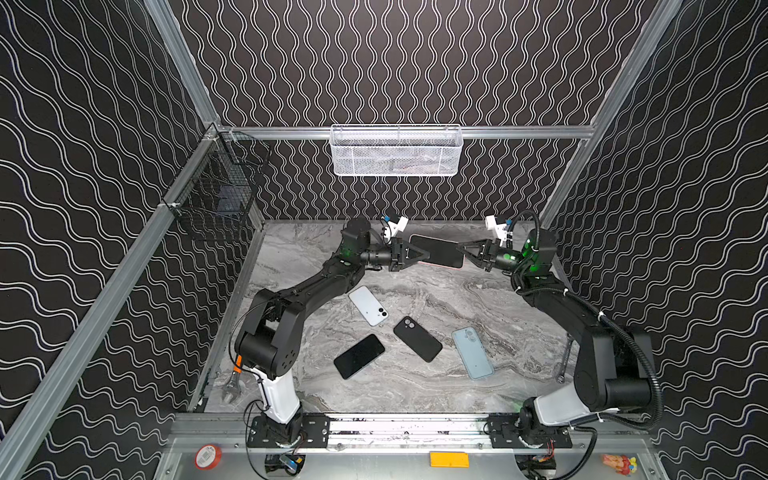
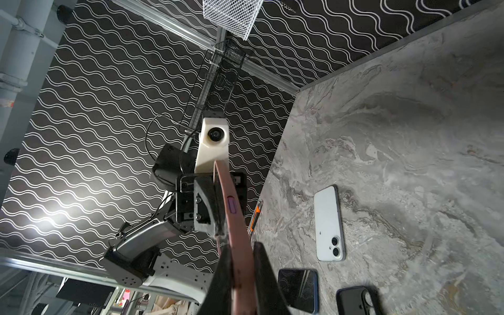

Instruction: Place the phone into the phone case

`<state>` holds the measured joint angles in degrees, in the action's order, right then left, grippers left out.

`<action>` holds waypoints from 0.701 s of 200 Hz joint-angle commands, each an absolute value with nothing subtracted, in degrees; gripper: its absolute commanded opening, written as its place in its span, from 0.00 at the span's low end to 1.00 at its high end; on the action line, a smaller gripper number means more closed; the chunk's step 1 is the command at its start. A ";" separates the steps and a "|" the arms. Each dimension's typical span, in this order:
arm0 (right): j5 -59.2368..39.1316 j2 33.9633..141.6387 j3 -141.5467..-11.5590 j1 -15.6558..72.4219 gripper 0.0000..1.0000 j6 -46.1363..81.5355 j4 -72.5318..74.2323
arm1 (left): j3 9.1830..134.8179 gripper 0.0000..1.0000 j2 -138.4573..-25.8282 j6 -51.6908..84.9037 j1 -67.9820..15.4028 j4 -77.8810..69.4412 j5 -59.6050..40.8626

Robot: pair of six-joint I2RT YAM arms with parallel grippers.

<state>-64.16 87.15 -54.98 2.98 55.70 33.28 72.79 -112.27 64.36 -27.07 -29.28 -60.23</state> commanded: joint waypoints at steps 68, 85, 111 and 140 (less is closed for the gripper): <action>-63.87 85.94 -54.69 3.60 0.36 50.27 34.32 | 73.17 0.00 -112.31 64.84 -27.86 -30.84 -59.98; -63.34 85.24 -54.50 4.30 0.39 46.99 30.82 | 73.21 0.00 -112.57 65.73 -27.84 -31.90 -59.77; -63.10 84.48 -54.07 5.25 0.32 44.52 27.93 | 73.49 0.00 -112.34 65.01 -27.84 -30.68 -58.82; -62.76 83.74 -53.70 5.88 0.16 43.81 26.98 | 74.35 0.00 -111.64 61.71 -27.83 -26.16 -57.76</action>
